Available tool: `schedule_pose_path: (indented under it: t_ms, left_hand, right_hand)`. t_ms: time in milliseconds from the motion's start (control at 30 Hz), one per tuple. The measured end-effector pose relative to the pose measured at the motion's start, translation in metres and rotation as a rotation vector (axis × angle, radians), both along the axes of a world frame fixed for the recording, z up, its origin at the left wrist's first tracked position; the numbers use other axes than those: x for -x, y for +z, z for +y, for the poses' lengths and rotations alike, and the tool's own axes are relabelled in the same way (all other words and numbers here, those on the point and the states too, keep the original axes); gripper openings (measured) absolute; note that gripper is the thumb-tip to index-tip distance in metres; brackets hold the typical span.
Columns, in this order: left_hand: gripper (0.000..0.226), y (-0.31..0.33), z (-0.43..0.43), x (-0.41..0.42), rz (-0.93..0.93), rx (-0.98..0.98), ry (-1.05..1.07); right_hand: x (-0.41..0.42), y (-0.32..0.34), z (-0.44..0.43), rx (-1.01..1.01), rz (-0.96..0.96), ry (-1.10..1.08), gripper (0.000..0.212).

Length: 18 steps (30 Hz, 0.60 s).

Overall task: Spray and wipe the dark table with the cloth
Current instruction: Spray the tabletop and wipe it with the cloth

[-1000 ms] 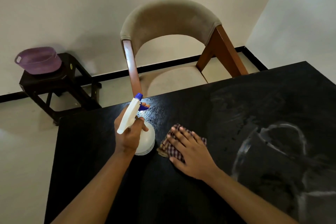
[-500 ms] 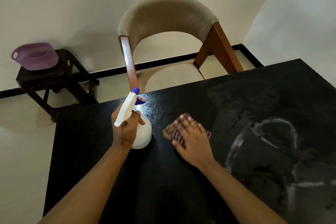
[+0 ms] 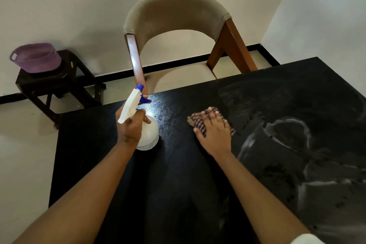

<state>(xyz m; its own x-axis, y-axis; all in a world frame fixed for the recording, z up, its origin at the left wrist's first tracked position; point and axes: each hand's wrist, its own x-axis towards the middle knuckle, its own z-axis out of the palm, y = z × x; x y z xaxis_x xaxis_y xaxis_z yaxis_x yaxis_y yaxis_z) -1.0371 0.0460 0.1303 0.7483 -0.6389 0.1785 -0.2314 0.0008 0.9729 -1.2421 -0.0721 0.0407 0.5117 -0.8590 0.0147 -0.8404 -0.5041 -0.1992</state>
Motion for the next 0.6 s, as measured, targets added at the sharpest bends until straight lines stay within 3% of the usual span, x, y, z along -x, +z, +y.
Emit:
schedule_pose_path:
  t_ms: [133,233,300,467,533,600]
  left_hand:
    - [0.043,-0.002,0.0,0.0,-0.023,-0.002,-0.005]
    - [0.038,0.001,0.0,0.001,-0.049,-0.004,-0.023]
    - [0.033,0.003,0.0,0.001,-0.047,-0.002,-0.055]
    - [0.038,0.003,0.002,0.003,0.03,-0.055,0.005]
    - [0.033,0.006,0.004,0.003,0.032,-0.09,-0.012]
    - [0.027,0.011,0.01,0.004,0.003,-0.096,-0.063]
  right_hand:
    - [0.028,0.0,0.098,0.017,-0.073,0.354,0.067]
    - [0.052,-0.001,0.108,0.045,-0.066,0.518,0.066]
    - [0.057,-0.005,0.079,0.058,-0.046,0.437,0.065]
    - [0.046,0.0,0.027,-0.016,-0.037,-0.06,0.072]
    - [0.044,-0.001,0.058,0.003,-0.06,-0.023,0.07]
    - [0.059,-0.003,0.107,0.018,-0.089,0.18,0.068]
